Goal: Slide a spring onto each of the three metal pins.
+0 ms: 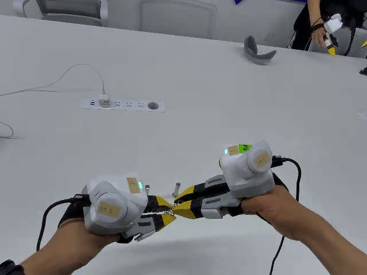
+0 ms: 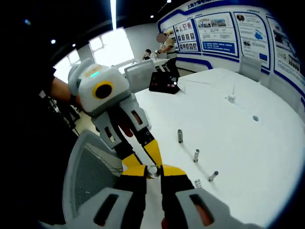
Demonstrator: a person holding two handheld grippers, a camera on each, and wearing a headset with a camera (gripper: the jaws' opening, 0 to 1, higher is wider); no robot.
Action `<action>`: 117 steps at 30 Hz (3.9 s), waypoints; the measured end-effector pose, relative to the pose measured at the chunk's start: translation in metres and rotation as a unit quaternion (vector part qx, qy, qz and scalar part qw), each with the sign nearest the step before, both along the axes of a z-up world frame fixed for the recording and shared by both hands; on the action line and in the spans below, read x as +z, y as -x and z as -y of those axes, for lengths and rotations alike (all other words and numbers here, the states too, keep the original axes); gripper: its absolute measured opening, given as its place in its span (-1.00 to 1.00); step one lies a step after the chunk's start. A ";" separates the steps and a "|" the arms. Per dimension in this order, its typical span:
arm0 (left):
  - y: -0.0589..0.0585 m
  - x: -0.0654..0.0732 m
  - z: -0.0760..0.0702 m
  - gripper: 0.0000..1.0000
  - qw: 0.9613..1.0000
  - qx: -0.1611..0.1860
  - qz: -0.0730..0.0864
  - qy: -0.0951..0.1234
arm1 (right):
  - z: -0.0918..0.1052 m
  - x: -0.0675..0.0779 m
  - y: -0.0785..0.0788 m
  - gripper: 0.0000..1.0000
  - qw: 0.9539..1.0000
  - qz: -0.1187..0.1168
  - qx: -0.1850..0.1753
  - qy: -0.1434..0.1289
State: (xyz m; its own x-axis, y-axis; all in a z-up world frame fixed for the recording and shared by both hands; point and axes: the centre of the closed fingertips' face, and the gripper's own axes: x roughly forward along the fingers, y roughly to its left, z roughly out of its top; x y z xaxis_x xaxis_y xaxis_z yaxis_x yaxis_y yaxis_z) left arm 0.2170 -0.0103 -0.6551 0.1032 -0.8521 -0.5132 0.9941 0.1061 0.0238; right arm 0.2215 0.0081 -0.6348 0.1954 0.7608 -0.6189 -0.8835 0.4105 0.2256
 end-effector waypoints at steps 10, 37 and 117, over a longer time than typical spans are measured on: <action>0.004 0.003 0.003 -0.81 1.000 -0.018 0.002 0.004 | 0.001 -0.006 0.009 -0.75 0.994 0.015 0.089 0.059; 0.006 -0.011 -0.015 -0.72 1.000 -0.001 -0.013 0.004 | 0.006 -0.018 0.012 -0.75 0.993 0.013 0.094 0.073; -0.045 -0.049 -0.204 0.39 0.941 0.325 -0.090 -0.003 | 0.015 -0.071 -0.086 -0.75 0.985 -0.001 0.050 0.163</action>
